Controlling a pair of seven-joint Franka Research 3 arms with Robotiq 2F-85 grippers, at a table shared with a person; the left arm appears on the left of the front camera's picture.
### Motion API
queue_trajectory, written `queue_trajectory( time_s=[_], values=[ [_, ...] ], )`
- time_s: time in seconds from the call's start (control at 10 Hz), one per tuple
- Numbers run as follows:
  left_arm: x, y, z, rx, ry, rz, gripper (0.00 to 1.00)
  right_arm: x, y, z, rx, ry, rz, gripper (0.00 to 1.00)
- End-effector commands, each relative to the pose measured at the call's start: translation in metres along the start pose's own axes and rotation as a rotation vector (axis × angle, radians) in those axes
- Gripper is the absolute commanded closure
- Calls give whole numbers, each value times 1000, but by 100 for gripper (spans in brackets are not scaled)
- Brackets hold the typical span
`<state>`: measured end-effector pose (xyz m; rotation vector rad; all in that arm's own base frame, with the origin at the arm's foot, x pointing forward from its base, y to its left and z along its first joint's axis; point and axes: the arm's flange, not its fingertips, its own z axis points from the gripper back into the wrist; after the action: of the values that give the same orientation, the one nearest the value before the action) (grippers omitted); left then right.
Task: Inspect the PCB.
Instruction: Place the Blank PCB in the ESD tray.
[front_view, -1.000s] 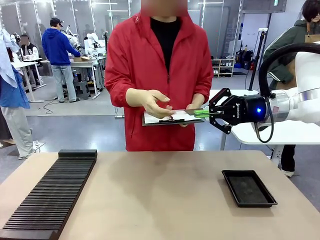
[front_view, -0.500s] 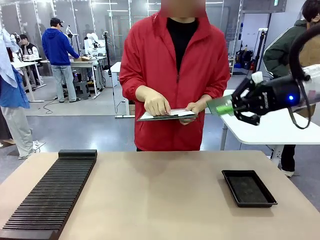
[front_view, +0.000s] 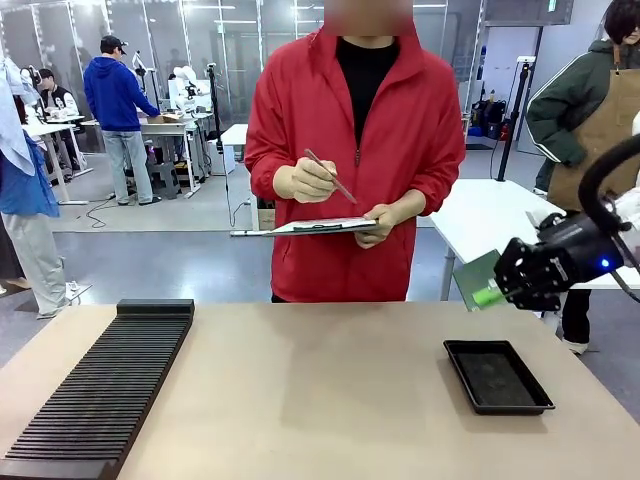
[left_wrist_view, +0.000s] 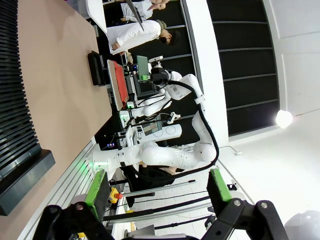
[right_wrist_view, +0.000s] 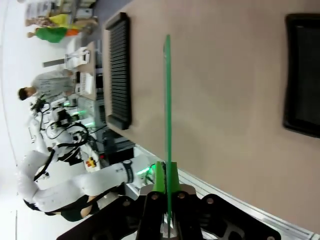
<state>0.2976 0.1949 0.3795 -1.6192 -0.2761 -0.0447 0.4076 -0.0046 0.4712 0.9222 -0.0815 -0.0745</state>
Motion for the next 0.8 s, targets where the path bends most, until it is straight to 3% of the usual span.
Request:
queue_trajectory(
  time_s=[0.0, 0.7],
  values=[
    [-2, -4, -1, 20, 2, 11, 0, 11, -24, -9, -65, 16, 11, 97],
    [-2, -4, -1, 20, 2, 11, 0, 59, -103, -63, -243, 61, -45, 97]
  ],
)
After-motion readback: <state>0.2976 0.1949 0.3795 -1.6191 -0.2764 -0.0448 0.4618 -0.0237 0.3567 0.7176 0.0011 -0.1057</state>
